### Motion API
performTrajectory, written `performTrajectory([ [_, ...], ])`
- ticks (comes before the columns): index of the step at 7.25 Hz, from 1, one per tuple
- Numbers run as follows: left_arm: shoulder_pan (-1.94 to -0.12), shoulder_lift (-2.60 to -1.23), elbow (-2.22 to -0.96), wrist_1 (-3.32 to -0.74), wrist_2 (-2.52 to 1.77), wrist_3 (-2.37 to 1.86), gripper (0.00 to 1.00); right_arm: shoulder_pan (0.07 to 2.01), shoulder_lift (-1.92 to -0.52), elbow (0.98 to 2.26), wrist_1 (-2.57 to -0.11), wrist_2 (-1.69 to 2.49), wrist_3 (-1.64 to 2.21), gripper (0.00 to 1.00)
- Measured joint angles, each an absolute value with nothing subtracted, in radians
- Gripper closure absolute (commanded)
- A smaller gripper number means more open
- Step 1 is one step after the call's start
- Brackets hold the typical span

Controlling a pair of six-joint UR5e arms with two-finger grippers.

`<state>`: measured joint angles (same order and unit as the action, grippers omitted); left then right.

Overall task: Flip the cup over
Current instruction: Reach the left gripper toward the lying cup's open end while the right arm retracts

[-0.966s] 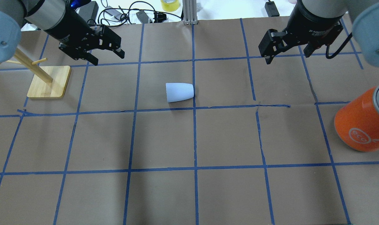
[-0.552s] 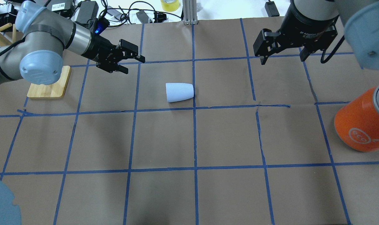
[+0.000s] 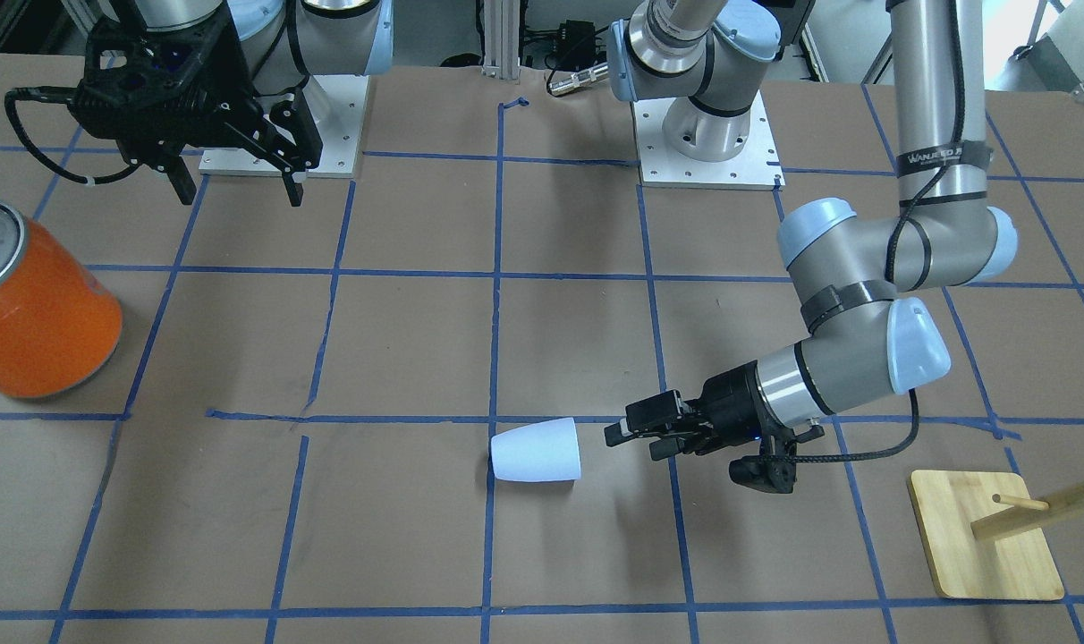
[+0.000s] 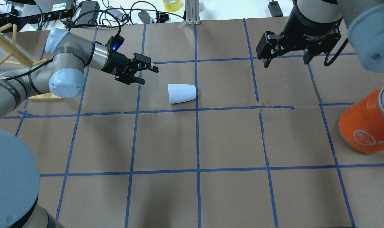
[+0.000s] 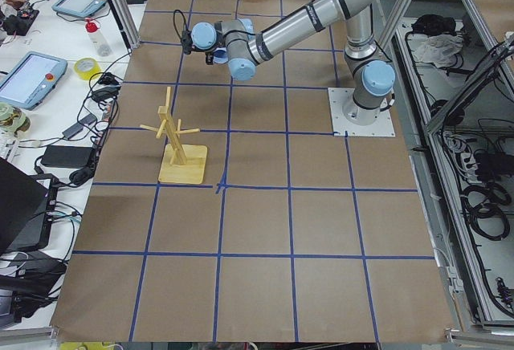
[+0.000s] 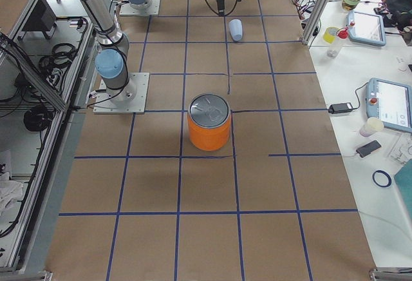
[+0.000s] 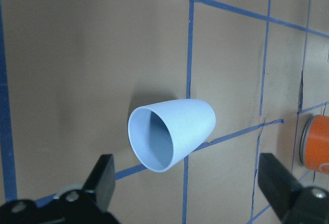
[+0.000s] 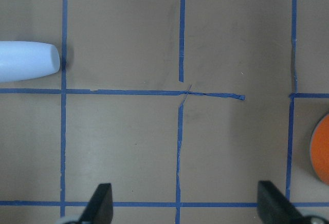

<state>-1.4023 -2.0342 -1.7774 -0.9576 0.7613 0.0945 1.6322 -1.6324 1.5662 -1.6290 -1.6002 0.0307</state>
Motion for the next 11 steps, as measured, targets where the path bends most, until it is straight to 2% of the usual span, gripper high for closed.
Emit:
performTrajectory([
  [5,-1.475,-2.115,-1.817,-0.778,0.682,-0.126,0.02,1.632,-1.634,1.567,-1.628,-1.603,0.030,0.00],
  [7,-1.496,-2.128,-1.818,-0.741,0.681,-0.191,0.17,1.632,-1.634,1.567,-1.628,-1.603,0.029,0.00],
  [8,-1.503,-2.133,-1.818,-0.710,0.681,-0.211,0.41,1.632,-1.634,1.567,-1.628,-1.603,0.029,0.00],
  [9,-1.505,-2.137,-1.819,-0.693,0.681,-0.221,0.60,1.632,-1.634,1.567,-1.628,-1.603,0.029,0.00],
  [10,-1.507,-2.140,-1.820,-0.684,0.683,-0.250,0.70,1.631,-1.634,1.568,-1.628,-1.603,0.029,0.00],
  [11,-1.509,-2.140,-1.819,-0.676,0.685,-0.294,0.92,1.631,-1.634,1.568,-1.628,-1.603,0.029,0.00],
])
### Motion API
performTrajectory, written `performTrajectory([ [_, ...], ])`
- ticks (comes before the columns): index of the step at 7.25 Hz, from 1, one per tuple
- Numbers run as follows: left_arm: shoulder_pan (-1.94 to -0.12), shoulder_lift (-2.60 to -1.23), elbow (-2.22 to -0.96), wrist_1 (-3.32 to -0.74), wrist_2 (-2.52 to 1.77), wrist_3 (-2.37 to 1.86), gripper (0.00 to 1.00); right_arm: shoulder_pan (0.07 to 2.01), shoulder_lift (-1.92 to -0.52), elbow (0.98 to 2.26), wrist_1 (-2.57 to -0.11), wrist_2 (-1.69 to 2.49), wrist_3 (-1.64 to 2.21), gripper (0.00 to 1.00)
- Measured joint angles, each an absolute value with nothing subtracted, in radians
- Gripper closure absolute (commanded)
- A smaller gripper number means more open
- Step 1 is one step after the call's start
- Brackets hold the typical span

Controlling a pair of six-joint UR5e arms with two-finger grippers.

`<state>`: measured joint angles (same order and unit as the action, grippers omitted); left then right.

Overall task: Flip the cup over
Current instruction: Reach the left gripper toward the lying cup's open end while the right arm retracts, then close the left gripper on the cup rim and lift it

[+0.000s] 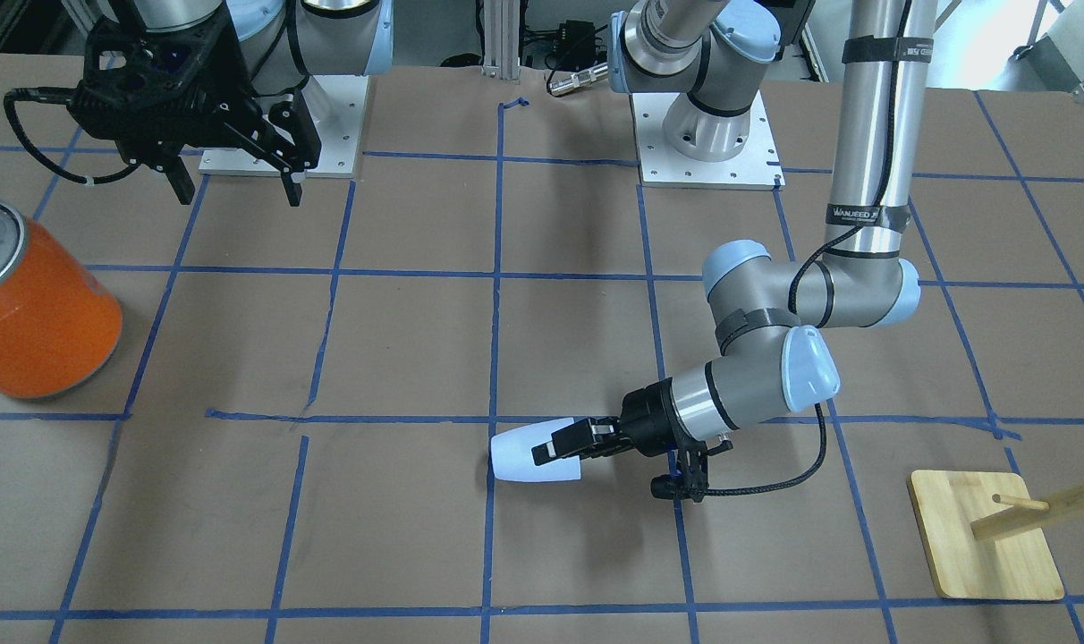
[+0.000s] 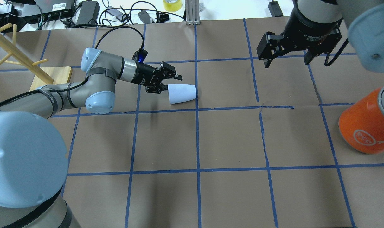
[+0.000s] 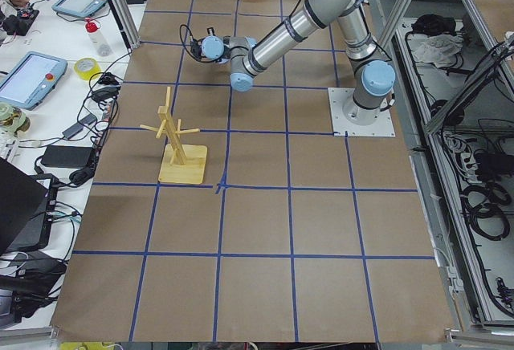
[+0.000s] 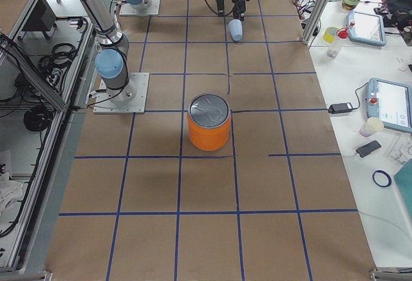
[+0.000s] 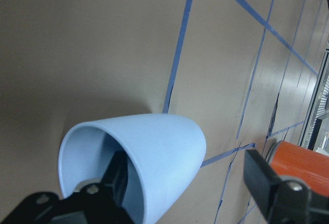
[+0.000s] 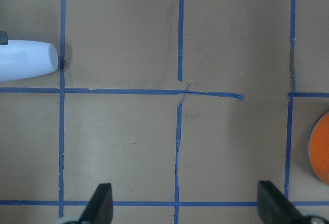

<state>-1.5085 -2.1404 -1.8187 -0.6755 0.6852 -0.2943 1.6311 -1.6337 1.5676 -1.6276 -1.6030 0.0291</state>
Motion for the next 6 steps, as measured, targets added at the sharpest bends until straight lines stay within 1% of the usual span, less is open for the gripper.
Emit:
performTrajectory([
  [1,-1.509,-2.141,-1.818,-0.663,0.686,-0.323,1.00,1.631,-1.634,1.568,-1.628,-1.603,0.029,0.00],
  [4,-1.512,-2.127,-1.814,-0.647,0.688,-0.385,1.00,1.632,-1.634,1.568,-1.628,-1.603,0.029,0.00],
  [6,-1.519,-2.090,-1.778,-0.640,0.696,-0.518,1.00,1.632,-1.634,1.568,-1.628,-1.603,0.029,0.00],
])
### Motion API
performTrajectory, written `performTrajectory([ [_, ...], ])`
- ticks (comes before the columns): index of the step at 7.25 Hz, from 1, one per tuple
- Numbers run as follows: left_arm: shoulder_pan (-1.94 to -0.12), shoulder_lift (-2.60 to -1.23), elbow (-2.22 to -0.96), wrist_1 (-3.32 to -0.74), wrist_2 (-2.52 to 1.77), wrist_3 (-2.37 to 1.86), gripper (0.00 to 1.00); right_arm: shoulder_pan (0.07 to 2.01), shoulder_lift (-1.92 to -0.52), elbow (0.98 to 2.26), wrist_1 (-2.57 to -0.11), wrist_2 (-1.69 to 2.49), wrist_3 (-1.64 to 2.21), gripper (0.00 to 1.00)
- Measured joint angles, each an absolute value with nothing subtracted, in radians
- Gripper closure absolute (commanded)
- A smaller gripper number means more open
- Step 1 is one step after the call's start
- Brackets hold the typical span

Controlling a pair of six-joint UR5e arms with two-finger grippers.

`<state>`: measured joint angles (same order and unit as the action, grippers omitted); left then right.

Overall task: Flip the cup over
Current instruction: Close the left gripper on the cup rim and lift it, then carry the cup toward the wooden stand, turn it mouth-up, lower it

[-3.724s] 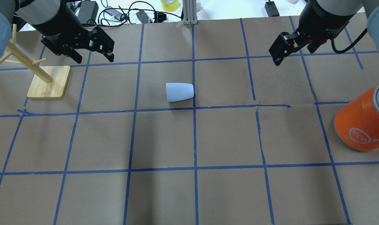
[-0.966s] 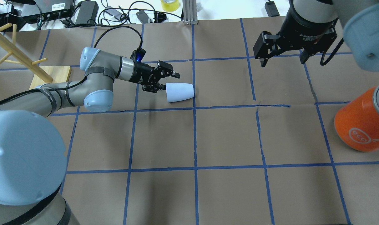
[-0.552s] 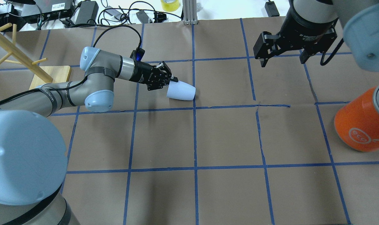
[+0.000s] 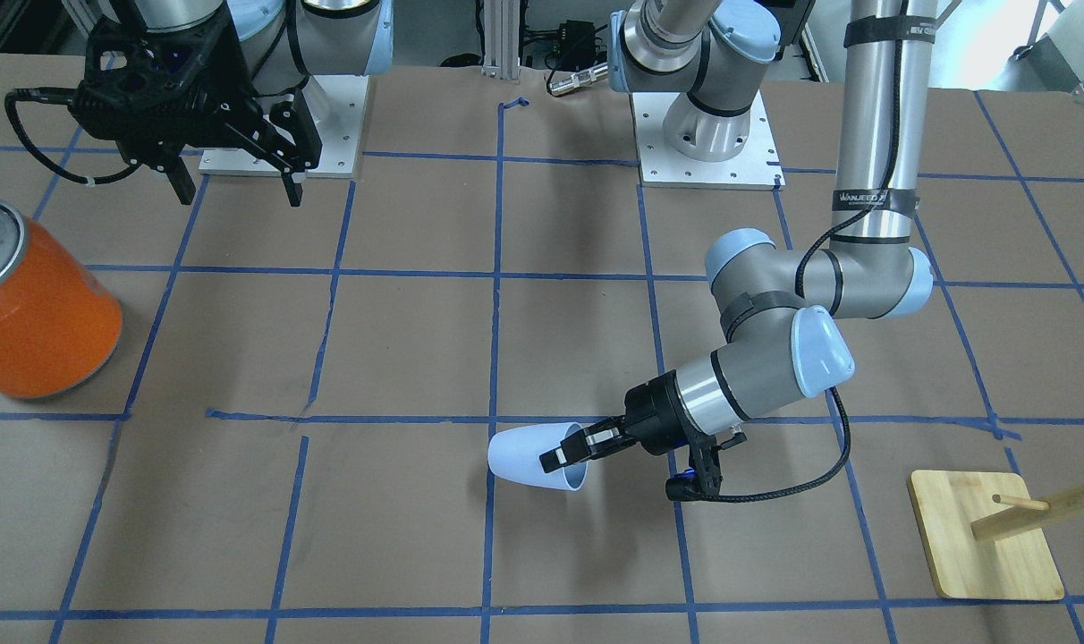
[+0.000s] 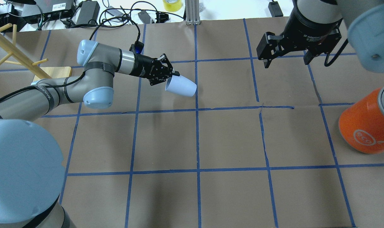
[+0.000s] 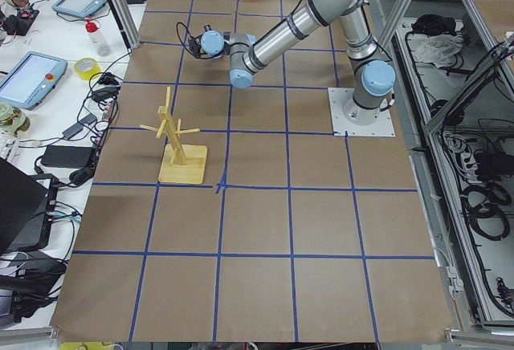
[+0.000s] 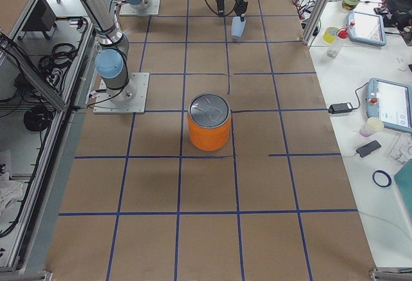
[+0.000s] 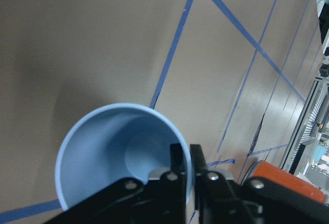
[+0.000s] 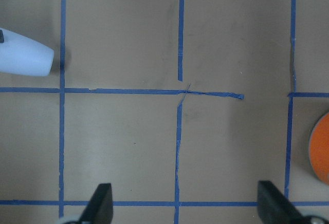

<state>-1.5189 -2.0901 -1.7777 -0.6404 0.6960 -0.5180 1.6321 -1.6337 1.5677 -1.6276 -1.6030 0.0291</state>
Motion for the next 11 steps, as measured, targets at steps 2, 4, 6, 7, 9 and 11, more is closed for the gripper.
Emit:
performTrajectory([
  [2,-1.521,-2.044,-1.747,-0.639,0.805,-0.556,1.00,1.632,-1.634,1.568,-1.628,-1.603,0.028,0.00],
  [4,-1.521,-1.996,-1.724,-0.645,1.003,-0.487,1.00,1.632,-1.634,1.568,-1.628,-1.603,0.028,0.00],
  [6,-1.513,-1.969,-1.698,-0.731,1.221,-0.286,1.00,1.632,-1.634,1.568,-1.628,-1.603,0.028,0.00],
  [7,-1.511,-1.962,-1.668,-0.814,1.338,-0.161,1.00,1.632,-1.634,1.568,-1.628,-1.603,0.028,0.00],
  [9,-1.505,-1.972,-1.614,-0.909,1.520,0.061,1.00,1.632,-1.634,1.568,-1.628,-1.603,0.028,0.00],
  [11,-1.500,-1.998,-1.587,-0.893,1.598,0.175,1.00,1.632,-1.634,1.568,-1.628,-1.603,0.028,0.00],
])
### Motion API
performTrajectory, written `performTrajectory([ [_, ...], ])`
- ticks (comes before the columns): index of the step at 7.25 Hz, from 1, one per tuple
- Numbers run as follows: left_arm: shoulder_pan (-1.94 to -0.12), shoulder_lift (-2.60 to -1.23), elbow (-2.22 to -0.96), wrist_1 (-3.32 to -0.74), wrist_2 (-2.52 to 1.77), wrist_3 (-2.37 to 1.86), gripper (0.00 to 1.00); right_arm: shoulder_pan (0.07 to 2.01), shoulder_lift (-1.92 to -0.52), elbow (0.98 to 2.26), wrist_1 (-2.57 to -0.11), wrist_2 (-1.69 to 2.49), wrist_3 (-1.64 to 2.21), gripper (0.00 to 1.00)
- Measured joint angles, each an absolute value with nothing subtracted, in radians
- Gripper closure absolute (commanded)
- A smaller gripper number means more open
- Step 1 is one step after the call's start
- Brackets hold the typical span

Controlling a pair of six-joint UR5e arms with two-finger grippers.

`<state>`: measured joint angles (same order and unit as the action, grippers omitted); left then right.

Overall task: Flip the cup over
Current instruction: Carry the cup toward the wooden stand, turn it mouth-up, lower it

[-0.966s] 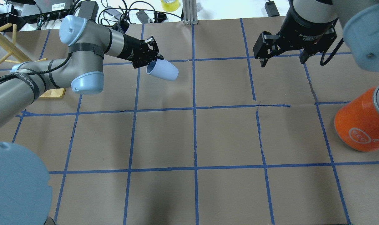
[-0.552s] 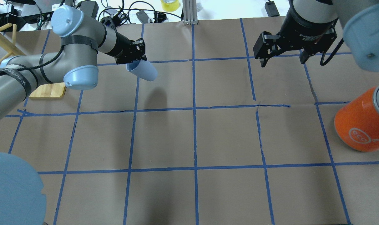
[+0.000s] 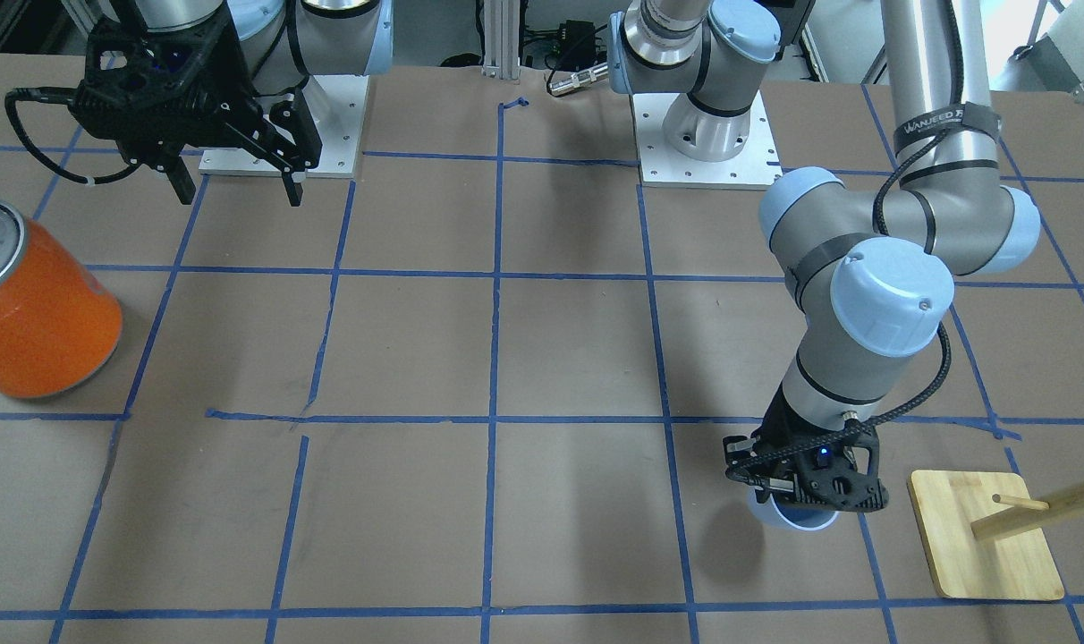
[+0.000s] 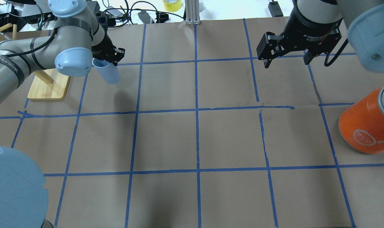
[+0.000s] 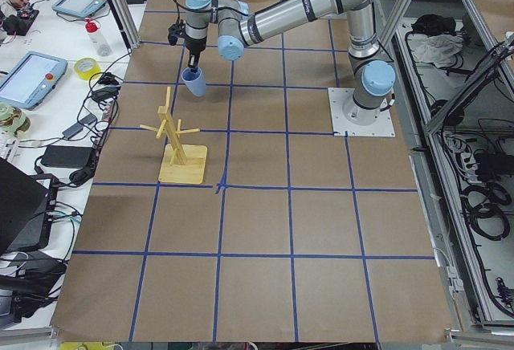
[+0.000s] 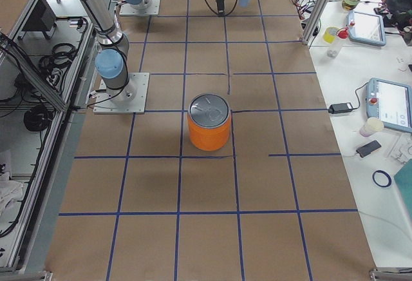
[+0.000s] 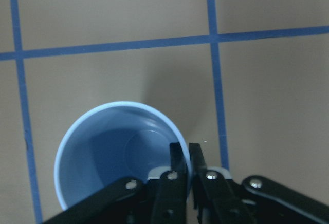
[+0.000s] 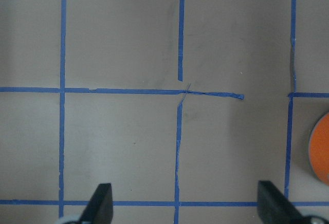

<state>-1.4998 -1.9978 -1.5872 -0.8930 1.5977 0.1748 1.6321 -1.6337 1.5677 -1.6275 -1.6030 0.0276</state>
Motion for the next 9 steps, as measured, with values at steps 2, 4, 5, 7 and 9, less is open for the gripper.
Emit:
performTrajectory([
  [2,-1.499,-2.019,-1.593,-0.806,1.612,0.185,1.00,1.632,-1.634,1.568,-1.628,-1.603,0.028,0.00],
  [4,-1.498,-2.031,-1.605,-0.783,1.613,0.180,1.00,1.631,-1.634,1.568,-1.628,-1.603,0.028,0.00],
  [5,-1.496,-2.034,-1.612,-0.780,1.613,0.180,1.00,1.632,-1.634,1.568,-1.628,-1.603,0.028,0.00],
  [7,-1.478,-2.041,-1.632,-0.779,1.611,0.180,1.00,1.632,-1.634,1.568,-1.628,-1.603,0.028,0.00],
  [9,-1.469,-2.049,-1.647,-0.772,1.609,0.163,0.91,1.632,-1.634,1.568,-1.628,-1.603,0.027,0.00],
])
